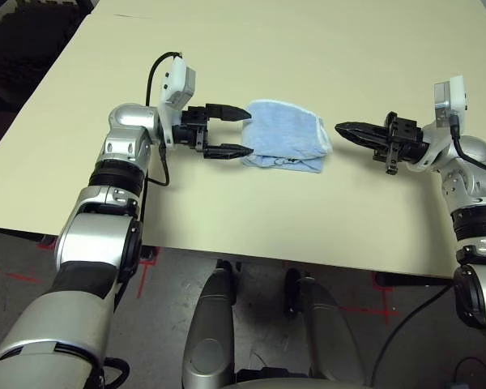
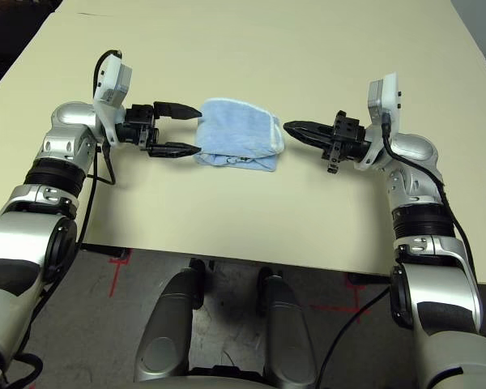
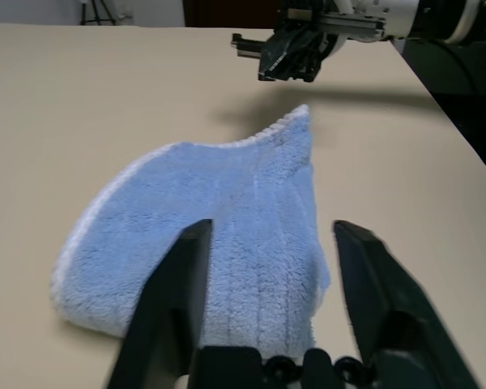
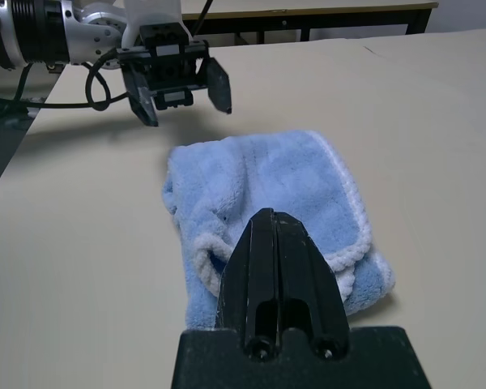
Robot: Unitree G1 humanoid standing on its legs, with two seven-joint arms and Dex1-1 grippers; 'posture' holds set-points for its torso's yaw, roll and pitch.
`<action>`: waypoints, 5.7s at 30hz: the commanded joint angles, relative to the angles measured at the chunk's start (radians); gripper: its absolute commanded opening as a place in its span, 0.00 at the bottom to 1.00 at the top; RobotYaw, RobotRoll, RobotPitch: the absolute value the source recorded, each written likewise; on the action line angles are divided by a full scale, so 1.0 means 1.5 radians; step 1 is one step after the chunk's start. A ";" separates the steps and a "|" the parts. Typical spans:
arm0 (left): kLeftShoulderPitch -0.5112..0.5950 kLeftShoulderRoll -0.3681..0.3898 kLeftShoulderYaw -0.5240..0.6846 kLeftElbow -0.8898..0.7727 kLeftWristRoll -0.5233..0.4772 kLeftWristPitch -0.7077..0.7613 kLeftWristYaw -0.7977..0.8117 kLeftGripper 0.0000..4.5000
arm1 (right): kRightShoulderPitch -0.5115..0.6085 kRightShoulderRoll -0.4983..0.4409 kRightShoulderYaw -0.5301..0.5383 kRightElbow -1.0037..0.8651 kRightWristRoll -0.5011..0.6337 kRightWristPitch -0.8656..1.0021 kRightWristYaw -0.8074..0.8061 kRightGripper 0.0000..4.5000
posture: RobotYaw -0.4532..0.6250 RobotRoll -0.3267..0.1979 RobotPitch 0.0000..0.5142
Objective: Fold the towel and set it aside.
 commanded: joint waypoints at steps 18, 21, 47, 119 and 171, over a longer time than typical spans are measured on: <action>-0.035 -0.118 0.012 0.082 0.054 -0.027 0.080 0.01 | -0.083 0.144 0.065 0.085 -0.060 -0.014 -0.057 0.00 | 0.49 0.62 0.51; -0.006 -0.118 -0.009 0.095 0.090 -0.045 0.100 0.01 | -0.082 0.145 0.078 0.133 -0.084 -0.036 -0.053 0.00 | 0.49 0.62 0.50; -0.018 -0.046 0.044 0.104 0.093 -0.002 0.115 0.01 | -0.070 0.077 0.048 0.202 -0.100 -0.076 -0.020 0.00 | 0.49 0.62 0.51; -0.013 -0.043 0.064 0.142 0.143 0.031 0.247 0.01 | -0.159 0.198 0.038 0.291 -0.141 -0.073 -0.164 0.00 | 0.50 0.62 0.54; 0.130 0.086 0.001 -0.162 -0.051 0.039 -0.016 1.00 | -0.049 -0.038 -0.081 -0.026 0.191 0.889 -0.249 0.99 | 0.50 0.62 0.57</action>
